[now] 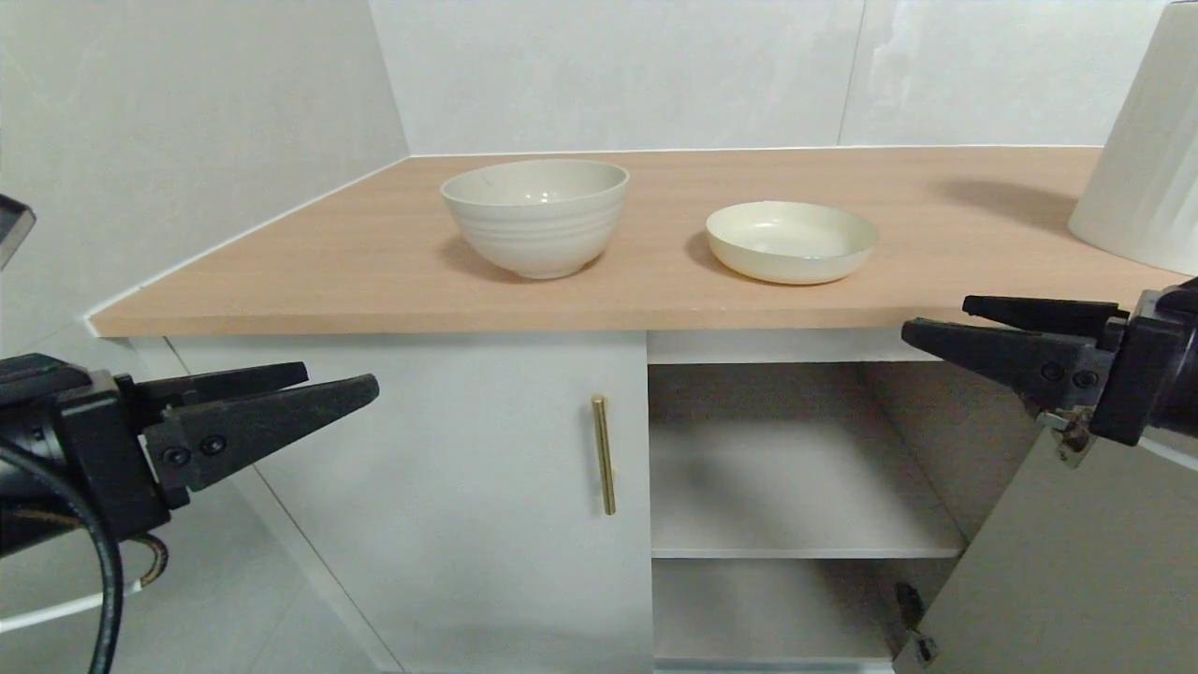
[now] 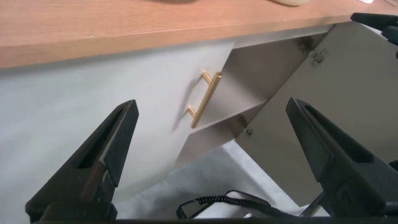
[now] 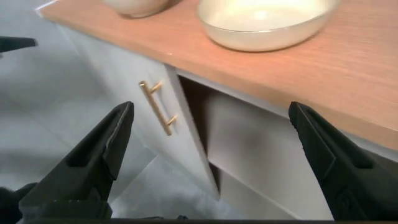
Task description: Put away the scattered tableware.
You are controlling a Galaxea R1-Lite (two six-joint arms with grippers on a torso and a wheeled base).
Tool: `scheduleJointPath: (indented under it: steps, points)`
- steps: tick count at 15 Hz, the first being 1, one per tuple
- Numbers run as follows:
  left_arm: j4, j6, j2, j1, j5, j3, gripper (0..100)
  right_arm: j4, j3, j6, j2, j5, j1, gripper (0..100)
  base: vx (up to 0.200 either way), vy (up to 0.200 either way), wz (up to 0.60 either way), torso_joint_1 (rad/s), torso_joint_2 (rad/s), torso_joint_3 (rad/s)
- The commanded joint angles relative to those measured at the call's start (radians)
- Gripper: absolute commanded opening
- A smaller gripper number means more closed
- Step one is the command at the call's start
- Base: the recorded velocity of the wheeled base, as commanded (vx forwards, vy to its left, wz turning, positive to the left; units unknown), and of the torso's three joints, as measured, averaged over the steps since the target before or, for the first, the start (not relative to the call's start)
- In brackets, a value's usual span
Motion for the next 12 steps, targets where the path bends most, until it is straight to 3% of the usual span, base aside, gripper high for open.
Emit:
scheduleJointPath:
  steps: [1, 6, 12]
  points:
    - [0.0, -0.001, 0.007, 0.0, 0.0, 0.0, 100, -0.003, 0.012, 0.0, 0.003, 0.001, 0.0, 100, 0.0, 0.0, 0.0, 0.0, 0.0, 0.0]
    - [0.0, -0.001, 0.007, 0.0, -0.002, 0.0, 100, -0.004, 0.018, -0.002, -0.001, 0.001, 0.0, 100, 0.0, 0.0, 0.0, 0.052, -0.19, -0.199]
    - [0.0, -0.001, 0.018, 0.0, -0.005, 0.002, 100, -0.004, 0.018, -0.028, 0.012, 0.001, 0.0, 100, 0.0, 0.0, 0.0, 0.139, -0.49, -0.309]
